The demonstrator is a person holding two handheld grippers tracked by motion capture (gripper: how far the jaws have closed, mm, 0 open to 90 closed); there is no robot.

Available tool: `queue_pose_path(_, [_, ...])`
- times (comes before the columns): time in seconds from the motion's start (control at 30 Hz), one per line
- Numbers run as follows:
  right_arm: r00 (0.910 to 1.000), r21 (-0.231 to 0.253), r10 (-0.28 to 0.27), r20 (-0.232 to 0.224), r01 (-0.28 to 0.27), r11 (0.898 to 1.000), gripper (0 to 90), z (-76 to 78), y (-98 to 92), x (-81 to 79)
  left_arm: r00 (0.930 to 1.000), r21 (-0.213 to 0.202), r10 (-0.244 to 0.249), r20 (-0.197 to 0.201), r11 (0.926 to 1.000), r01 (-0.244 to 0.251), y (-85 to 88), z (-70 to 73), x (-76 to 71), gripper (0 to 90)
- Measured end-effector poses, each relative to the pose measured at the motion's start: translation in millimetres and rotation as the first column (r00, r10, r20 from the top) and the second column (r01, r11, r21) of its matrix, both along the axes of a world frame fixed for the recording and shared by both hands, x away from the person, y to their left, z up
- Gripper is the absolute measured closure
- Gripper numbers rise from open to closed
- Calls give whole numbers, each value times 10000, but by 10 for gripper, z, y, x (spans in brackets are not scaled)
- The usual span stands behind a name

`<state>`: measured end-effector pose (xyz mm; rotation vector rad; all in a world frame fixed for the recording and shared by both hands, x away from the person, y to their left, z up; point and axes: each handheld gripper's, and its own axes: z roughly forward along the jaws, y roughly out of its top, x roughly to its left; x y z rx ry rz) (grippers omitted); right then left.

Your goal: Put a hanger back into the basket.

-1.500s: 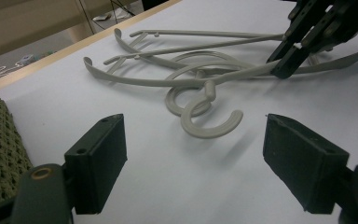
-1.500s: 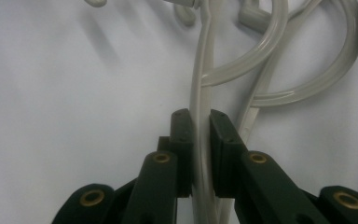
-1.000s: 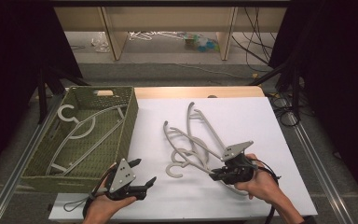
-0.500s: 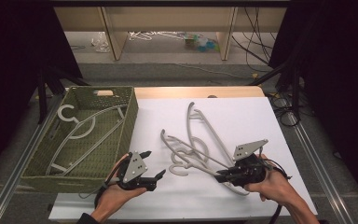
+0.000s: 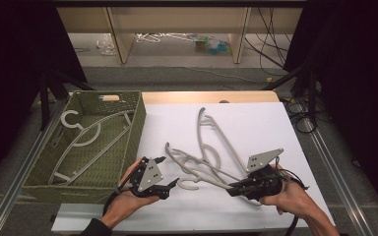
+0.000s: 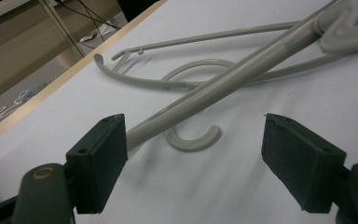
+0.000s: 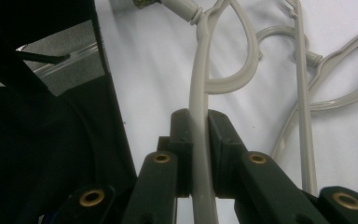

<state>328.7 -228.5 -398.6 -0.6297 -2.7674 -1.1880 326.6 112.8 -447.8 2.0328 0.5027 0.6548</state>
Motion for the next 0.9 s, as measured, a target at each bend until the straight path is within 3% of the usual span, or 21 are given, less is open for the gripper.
queue_pose_path(0.33, [9998, 54, 197, -8, -197, 9998, 815, 16, 11, -17, 9979, 58, -516, 393, 9987, 514, -46, 53, 43, 219])
queue_pose_path(0.4, [9997, 94, 232, 83, -232, 9997, 814, 18, 15, -16, 9960, 275, -704, 554, 9972, 689, -50, 63, 54, 224])
queue_pose_path(0.43, [9998, 133, 211, 17, -212, 9997, 813, 29, 13, -25, 9961, 166, -743, 480, 9971, 736, -61, 55, 49, 235])
queue_pose_path(0.53, [9997, 188, 257, 44, -258, 9995, 814, 46, 5, -27, 9932, 399, -1072, 463, 9936, 1054, -92, 43, 64, 263])
queue_pose_path(0.73, [9995, 137, 326, 27, -327, 9994, 814, 45, 8, -41, 9797, 1245, -1847, 779, 9768, 1743, -220, 29, 110, 343])
queue_pose_path(0.8, [9992, 150, 402, 57, -403, 9991, 814, 47, 8, -39, 9690, 1616, -2297, 912, 9635, 2132, -261, 36, 133, 380])
queue_pose_path(0.87, [9992, 159, 391, 101, -392, 9991, 814, 47, 7, -41, 9627, 1470, -2595, 763, 9579, 2465, -286, 28, 156, 428])
queue_pose_path(0.9, [9989, 166, 455, 65, -456, 9988, 814, 46, 5, -39, 9593, 1676, -2737, 689, 9511, 2593, -290, 31, 167, 435])
